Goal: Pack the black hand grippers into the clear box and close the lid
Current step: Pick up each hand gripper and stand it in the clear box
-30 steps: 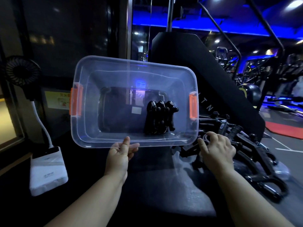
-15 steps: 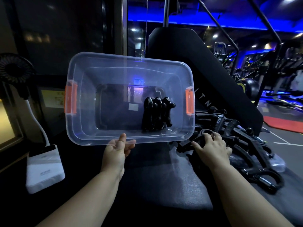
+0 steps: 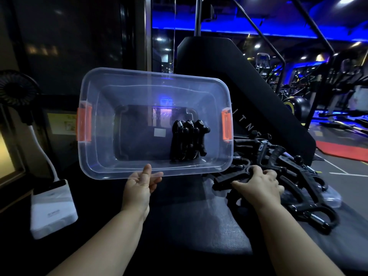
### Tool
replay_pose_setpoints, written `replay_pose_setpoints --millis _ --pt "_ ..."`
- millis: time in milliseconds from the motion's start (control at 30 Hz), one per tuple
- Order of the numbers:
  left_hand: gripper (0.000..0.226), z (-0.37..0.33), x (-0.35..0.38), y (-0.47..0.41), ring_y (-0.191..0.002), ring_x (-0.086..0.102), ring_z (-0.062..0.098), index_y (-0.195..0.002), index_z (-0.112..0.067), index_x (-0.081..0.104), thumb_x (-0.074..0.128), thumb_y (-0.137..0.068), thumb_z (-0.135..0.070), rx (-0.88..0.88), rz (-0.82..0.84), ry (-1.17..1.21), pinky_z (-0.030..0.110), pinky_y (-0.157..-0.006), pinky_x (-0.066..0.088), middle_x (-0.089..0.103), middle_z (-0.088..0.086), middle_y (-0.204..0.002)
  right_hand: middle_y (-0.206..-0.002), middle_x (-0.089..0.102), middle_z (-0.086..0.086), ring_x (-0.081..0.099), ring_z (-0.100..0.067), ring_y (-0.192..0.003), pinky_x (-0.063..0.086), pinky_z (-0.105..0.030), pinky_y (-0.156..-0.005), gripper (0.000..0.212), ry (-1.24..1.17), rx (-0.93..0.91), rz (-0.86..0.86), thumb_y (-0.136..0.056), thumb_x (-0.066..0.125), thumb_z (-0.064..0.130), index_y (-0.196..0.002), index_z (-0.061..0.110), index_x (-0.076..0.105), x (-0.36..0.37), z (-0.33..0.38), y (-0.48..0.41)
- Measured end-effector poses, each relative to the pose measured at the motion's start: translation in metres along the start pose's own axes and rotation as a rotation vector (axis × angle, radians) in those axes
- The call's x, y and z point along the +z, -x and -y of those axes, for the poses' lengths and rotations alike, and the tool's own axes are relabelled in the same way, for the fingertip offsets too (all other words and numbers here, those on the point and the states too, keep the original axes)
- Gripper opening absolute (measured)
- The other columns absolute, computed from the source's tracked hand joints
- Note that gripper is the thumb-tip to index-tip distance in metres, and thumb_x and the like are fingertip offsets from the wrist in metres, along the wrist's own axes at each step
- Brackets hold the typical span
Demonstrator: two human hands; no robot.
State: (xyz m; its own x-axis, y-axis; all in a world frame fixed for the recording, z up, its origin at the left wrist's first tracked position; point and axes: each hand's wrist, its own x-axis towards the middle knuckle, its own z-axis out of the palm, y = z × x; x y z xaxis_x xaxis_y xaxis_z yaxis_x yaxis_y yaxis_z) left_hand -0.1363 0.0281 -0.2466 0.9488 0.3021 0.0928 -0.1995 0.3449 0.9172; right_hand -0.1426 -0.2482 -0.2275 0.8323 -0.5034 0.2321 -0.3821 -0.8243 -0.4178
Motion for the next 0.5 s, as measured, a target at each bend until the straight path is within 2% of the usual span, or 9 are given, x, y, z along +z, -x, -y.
replay_pose_setpoints --millis 167,333,500 --pt "0.023 -0.001 0.001 0.000 -0.073 0.064 0.011 -0.086 -0.013 0.053 0.051 -0.094 -0.035 -0.005 -0.002 0.007 0.026 -0.072 0.046 0.073 -0.003 -0.070 -0.128 0.038 -0.015 0.045 -0.033 -0.116 0.028 -0.044 -0.102 0.074 -0.022 0.020 0.039 -0.065 0.066 0.063 -0.124 0.025 0.044 -0.004 0.000 0.005" --pt "0.023 -0.002 0.001 0.001 -0.074 0.064 0.011 -0.087 -0.014 0.053 0.050 -0.094 -0.036 -0.011 -0.002 0.002 0.025 -0.072 0.046 0.072 0.001 -0.078 -0.130 0.036 -0.018 0.045 -0.034 -0.116 0.032 -0.042 -0.099 0.082 -0.050 0.069 0.064 -0.065 0.068 0.061 -0.131 0.023 0.038 -0.009 -0.003 0.010" --pt "0.022 -0.003 0.002 0.002 -0.074 0.064 0.012 -0.085 -0.015 0.052 0.050 -0.094 -0.035 -0.005 -0.009 0.004 0.025 -0.071 0.045 0.073 -0.003 -0.070 -0.129 0.040 -0.020 0.048 -0.036 -0.115 0.037 -0.044 -0.098 0.086 -0.097 0.105 0.069 -0.065 0.069 0.061 -0.134 0.022 0.037 -0.011 -0.007 0.010"
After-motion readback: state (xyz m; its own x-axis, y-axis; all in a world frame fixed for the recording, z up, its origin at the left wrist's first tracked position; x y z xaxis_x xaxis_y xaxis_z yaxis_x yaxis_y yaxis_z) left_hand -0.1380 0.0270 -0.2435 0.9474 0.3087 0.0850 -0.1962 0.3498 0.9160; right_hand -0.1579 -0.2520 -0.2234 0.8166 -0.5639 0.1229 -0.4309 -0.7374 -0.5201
